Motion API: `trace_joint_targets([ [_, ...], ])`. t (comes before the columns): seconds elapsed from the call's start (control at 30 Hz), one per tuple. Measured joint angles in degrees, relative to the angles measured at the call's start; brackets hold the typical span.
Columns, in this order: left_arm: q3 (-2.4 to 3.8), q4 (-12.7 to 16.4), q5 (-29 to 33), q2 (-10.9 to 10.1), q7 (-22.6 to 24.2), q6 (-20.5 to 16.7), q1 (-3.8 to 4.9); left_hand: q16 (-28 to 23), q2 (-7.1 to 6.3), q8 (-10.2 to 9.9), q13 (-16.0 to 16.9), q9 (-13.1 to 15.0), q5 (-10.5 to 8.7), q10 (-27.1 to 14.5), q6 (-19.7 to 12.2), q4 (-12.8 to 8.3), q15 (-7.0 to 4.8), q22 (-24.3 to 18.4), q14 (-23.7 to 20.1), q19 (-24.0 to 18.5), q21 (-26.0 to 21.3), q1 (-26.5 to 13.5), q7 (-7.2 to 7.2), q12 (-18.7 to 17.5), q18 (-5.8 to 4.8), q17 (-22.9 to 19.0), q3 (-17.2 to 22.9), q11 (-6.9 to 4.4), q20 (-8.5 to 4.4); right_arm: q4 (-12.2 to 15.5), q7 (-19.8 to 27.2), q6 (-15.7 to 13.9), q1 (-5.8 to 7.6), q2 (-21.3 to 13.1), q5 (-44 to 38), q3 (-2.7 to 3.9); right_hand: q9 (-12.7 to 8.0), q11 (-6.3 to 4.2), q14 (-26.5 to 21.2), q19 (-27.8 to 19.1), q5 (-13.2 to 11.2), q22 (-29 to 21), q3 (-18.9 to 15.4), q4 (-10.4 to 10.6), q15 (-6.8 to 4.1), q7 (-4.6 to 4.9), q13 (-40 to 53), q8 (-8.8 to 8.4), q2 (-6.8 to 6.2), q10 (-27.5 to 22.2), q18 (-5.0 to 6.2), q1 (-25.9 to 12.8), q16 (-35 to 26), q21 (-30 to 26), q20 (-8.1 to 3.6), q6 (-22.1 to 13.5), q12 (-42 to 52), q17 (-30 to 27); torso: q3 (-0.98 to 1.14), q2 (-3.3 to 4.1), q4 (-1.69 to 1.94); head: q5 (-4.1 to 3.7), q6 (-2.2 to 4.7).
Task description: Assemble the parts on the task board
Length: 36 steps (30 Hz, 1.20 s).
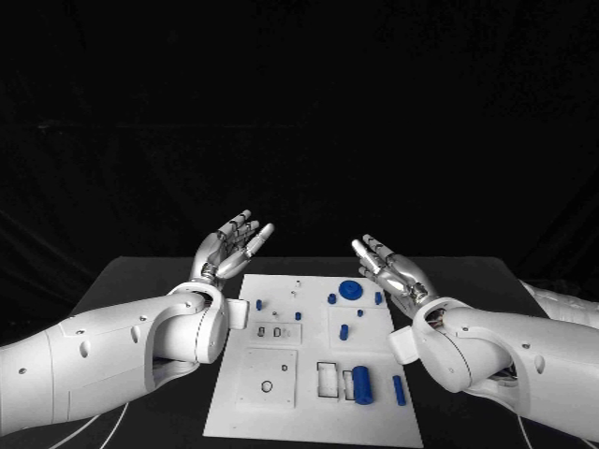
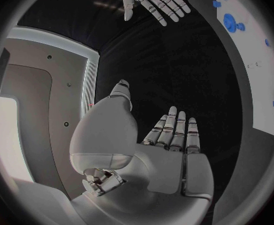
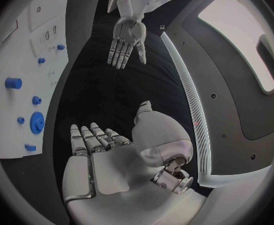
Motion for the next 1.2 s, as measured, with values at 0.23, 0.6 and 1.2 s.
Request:
trace_joint_targets([
  [0.23, -0.32, -0.35, -0.41, 0.13, 1.17, 2.02, 0.31, 2.68, -0.59, 0.12, 0.04, 0.16, 0.18, 0.69, 1.65, 0.39, 2.84, 0.57, 0.49, 2.20, 1.29, 0.83, 0.18, 1.78, 0.87, 0.03, -0.29, 1.70, 3.45, 0.69, -3.52, 6.91, 0.99, -0.48, -6.88, -1.55, -0.02, 0.51, 1.58, 0.88, 0.00, 0.33, -0.31, 0.31, 0.68, 0.11, 0.22, 0.00, 0.28, 0.52, 0.02, 0.86, 0.73, 0.68, 0.81, 0.11, 1.70, 0.39, 0.00, 0.01, -0.02, 0.01, -0.01],
  [0.6, -0.51, -0.26, -0.71, 0.77, 1.73, 3.93, 0.46, 6.56, -1.15, 0.35, -0.11, 0.47, 0.45, 7.39, 5.72, 0.22, 7.54, 4.83, 10.89, 19.73, 11.86, 0.72, 0.56, 4.38, 2.87, -0.10, -0.46, 6.87, 9.70, 0.36, -4.66, 9.01, 2.14, -2.08, -10.46, -1.58, 0.43, 0.41, 17.84, 13.58, 0.00, 3.13, -0.47, 0.47, -0.01, 0.42, 1.04, 0.37, 0.04, 8.11, 0.91, 2.29, 5.78, 6.50, 0.60, 2.03, 9.84, 2.22, 0.03, 1.42, 0.45, 0.90, -3.05],
  [1.2, -1.92, 3.55, -1.80, -2.25, 1.78, 4.58, 2.60, 5.11, 1.27, 1.32, -0.11, 1.03, -1.39, 16.62, 11.46, 0.25, 4.91, 5.29, 21.71, 23.87, 14.88, -1.64, 0.95, 4.90, 4.97, 0.17, 0.01, 4.10, 9.69, -3.23, -5.65, 9.43, 5.89, -1.94, -18.18, -1.60, 0.83, -4.58, 81.41, 65.29, 0.99, 29.20, -2.54, 0.32, -8.73, 0.71, 1.76, 0.43, 0.21, 24.65, 3.76, 5.25, 77.21, 47.22, -5.31, 4.66, 12.55, 66.88, -0.37, 4.03, 1.37, -0.12, -4.38],
])
